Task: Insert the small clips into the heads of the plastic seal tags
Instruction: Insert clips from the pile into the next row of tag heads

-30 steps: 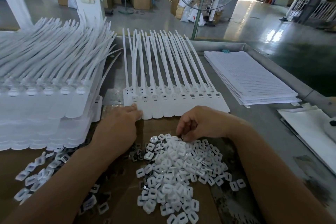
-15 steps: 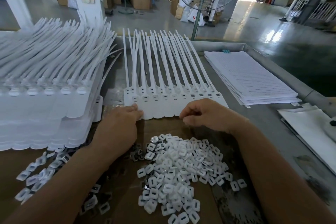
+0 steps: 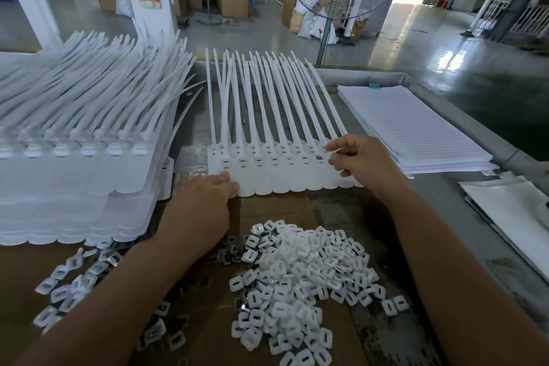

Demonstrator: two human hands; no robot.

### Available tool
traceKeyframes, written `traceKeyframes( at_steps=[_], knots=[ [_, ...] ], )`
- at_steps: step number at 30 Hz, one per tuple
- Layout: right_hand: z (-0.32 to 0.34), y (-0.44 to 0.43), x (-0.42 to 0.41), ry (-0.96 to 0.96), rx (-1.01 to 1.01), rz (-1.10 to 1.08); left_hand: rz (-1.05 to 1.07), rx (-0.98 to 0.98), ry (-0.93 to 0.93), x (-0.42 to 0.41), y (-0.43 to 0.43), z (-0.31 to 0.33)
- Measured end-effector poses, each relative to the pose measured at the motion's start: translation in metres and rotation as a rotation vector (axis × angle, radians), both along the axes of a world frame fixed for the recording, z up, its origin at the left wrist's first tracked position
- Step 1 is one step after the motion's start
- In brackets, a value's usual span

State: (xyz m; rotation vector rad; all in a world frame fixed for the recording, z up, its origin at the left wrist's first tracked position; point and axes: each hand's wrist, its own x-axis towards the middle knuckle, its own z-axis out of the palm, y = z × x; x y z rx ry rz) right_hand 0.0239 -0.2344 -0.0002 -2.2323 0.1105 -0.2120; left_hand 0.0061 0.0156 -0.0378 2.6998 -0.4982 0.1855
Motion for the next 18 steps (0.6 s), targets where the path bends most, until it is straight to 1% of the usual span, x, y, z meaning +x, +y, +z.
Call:
traceKeyframes(
  at_steps=[4, 7, 11, 18],
  knots=[
    [-0.003, 0.003, 0.013, -0.022, 0.022, -0.040, 0.001, 0.025, 0.000, 0.001, 0.000, -0.001],
    [-0.010, 0.003, 0.022, -0.033, -0.084, -0.053, -0.003, 0.030, -0.003, 0.002, 0.000, -0.001],
    [-0.021, 0.000, 0.034, 0.009, -0.139, -0.077, -0.014, 0.042, -0.009, 0.002, 0.000, -0.002],
    [-0.020, -0.002, 0.038, 0.080, -0.190, -0.016, 0.004, 0.045, -0.012, 0.002, 0.000, -0.002]
  ],
)
